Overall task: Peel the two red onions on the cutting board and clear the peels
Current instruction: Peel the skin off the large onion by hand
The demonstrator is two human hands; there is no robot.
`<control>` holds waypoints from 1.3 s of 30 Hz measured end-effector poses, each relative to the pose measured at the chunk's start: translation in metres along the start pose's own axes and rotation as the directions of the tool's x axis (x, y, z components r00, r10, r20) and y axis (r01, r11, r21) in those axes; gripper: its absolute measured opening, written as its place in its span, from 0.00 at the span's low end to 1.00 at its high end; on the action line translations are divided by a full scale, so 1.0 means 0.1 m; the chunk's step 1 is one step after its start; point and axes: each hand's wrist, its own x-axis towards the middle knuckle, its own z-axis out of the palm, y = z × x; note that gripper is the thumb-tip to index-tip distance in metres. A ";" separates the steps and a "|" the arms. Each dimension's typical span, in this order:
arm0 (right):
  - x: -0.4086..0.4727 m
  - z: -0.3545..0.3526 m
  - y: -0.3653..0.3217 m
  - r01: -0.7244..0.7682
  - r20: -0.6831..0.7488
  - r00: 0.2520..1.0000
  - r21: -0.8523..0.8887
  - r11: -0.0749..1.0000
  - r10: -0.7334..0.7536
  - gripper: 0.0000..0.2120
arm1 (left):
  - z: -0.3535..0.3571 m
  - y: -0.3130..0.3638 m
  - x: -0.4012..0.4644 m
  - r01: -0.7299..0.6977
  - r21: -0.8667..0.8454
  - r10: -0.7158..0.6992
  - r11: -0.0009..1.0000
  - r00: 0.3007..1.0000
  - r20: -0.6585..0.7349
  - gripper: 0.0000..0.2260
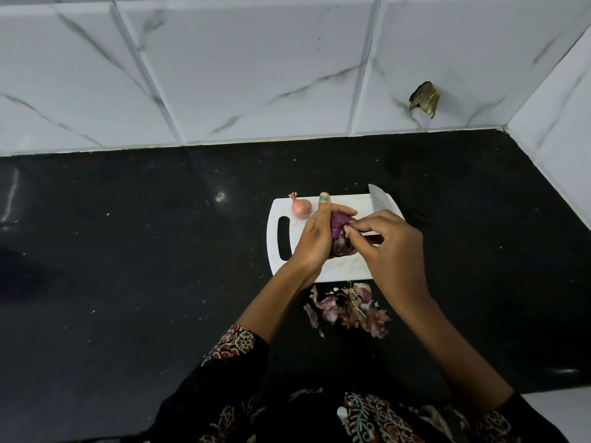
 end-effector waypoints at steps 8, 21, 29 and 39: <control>0.03 0.00 0.06 -0.061 0.020 0.998 0.064 0.996 0.060 0.02 | -0.02 -0.02 0.00 -0.024 0.031 0.024 0.999 1.000 0.005 0.23; 0.10 -0.07 0.11 -0.041 0.105 0.994 0.037 0.998 0.037 0.02 | -0.05 -0.02 0.02 -0.021 0.113 0.020 0.993 1.000 0.014 0.23; 0.07 -0.03 0.11 -0.094 0.041 0.995 0.088 0.992 0.091 0.04 | -0.03 -0.02 0.03 0.039 0.022 -0.039 0.999 0.999 -0.016 0.23; 0.00 0.01 0.10 0.102 0.060 0.993 -0.001 0.995 -0.102 0.05 | -0.06 -0.03 0.03 0.100 -0.062 -0.103 0.993 0.993 -0.051 0.24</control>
